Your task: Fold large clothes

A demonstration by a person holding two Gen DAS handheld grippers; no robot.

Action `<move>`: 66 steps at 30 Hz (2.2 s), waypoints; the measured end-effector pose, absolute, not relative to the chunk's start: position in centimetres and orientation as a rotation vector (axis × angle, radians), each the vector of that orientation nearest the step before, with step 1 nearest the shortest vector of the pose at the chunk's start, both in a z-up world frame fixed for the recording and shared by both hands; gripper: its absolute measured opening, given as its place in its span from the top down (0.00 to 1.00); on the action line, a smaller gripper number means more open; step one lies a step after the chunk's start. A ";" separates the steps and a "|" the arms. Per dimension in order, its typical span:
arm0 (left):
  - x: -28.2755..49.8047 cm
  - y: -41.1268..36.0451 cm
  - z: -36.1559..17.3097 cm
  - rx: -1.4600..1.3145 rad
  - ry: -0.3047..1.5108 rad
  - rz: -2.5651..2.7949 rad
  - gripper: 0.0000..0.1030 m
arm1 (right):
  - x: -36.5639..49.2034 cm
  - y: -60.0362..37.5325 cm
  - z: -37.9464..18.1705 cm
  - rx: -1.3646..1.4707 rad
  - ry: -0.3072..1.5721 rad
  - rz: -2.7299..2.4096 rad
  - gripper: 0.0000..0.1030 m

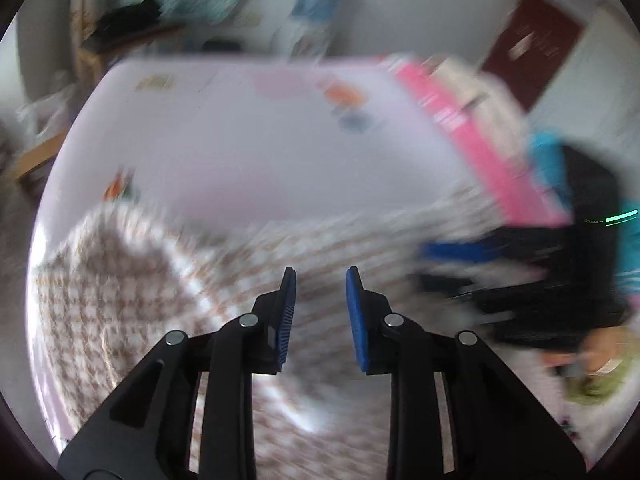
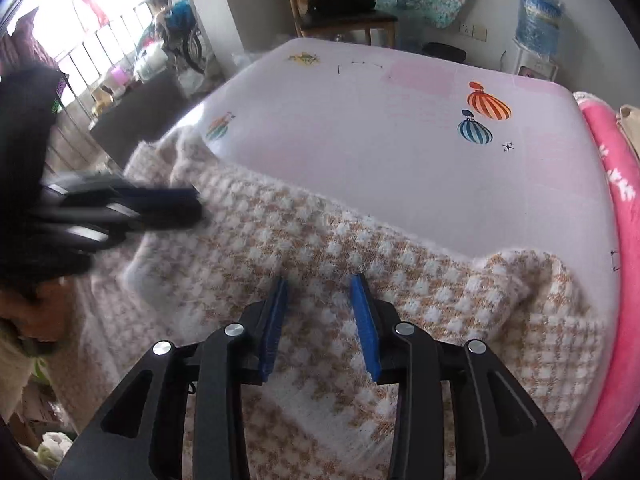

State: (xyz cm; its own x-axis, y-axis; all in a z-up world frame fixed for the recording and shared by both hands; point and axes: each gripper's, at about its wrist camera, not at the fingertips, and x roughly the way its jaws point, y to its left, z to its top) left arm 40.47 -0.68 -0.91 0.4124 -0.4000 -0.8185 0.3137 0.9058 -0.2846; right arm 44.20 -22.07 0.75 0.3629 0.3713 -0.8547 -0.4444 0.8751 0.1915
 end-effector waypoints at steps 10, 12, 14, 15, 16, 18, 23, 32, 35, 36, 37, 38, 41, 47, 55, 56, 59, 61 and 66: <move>38.2 1.3 -0.4 -0.133 1.055 -0.425 0.76 | 41.8 -25.8 0.3 -0.081 1.065 0.397 0.49; 37.9 1.5 0.0 -0.134 1.061 -0.407 0.76 | 41.3 -25.2 0.8 -0.130 1.058 0.358 0.49; 37.3 1.9 1.0 -0.130 1.056 -0.383 0.67 | 40.3 -24.9 2.3 -0.111 1.040 0.338 0.49; 36.7 2.2 1.7 -0.131 1.046 -0.376 0.63 | 39.8 -24.9 2.8 -0.093 1.029 0.354 0.48; 36.0 2.4 2.4 -0.131 1.034 -0.372 0.62 | 39.0 -24.9 3.5 -0.072 1.011 0.372 0.46; 34.1 3.1 4.0 -0.121 1.007 -0.372 0.58 | 36.8 -24.7 4.9 -0.049 0.975 0.395 0.35; 28.6 5.8 7.1 -0.118 0.939 -0.328 0.42 | 31.5 -24.0 6.5 -0.033 0.932 0.455 0.25; 20.0 10.9 4.1 -0.198 0.933 -0.224 0.40 | 24.2 -22.9 3.2 0.001 0.987 0.518 0.25; 19.5 10.8 2.1 -0.181 0.958 -0.201 0.41 | 23.6 -22.6 1.3 -0.021 1.035 0.494 0.25; 19.5 10.8 1.6 -0.171 0.961 -0.189 0.43 | 23.6 -22.6 0.8 -0.028 1.047 0.480 0.25; 19.7 10.7 1.1 -0.148 0.962 -0.159 0.46 | 23.6 -22.6 0.4 -0.031 1.057 0.471 0.25; 19.9 10.8 0.7 -0.130 0.965 -0.134 0.49 | 23.6 -22.7 0.0 -0.028 1.070 0.464 0.25; 20.7 11.1 0.0 -0.107 0.960 -0.110 0.54 | 23.6 -23.0 -0.4 0.001 1.075 0.467 0.25; 22.3 11.8 -0.6 -0.179 0.973 -0.223 0.68 | 24.0 -23.2 -0.5 0.008 1.085 0.466 0.25; 23.5 12.5 -2.3 -0.235 1.042 -0.241 0.66 | 24.3 -23.2 -0.8 0.021 1.091 0.466 0.25; 23.6 12.7 -2.3 -0.248 1.046 -0.248 0.66 | 24.4 -23.2 -0.8 0.020 1.092 0.466 0.25; 23.5 13.1 -2.0 -0.330 1.037 -0.339 0.68 | 24.4 -23.2 -0.9 0.016 1.092 0.466 0.25; 23.0 12.9 -1.5 -0.343 1.014 -0.401 0.66 | 24.4 -23.2 -0.9 0.016 1.092 0.467 0.25; 23.6 12.6 -2.5 -0.269 1.057 -0.295 0.66 | 24.4 -23.2 -0.8 0.016 1.091 0.469 0.25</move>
State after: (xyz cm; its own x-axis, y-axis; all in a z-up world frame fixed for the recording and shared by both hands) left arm 23.56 12.63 -2.53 0.4591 -0.3642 -0.8103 0.1085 0.9283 -0.3558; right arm 24.37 -23.24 -0.85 0.3738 0.3743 -0.8487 -0.3584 0.9022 0.2400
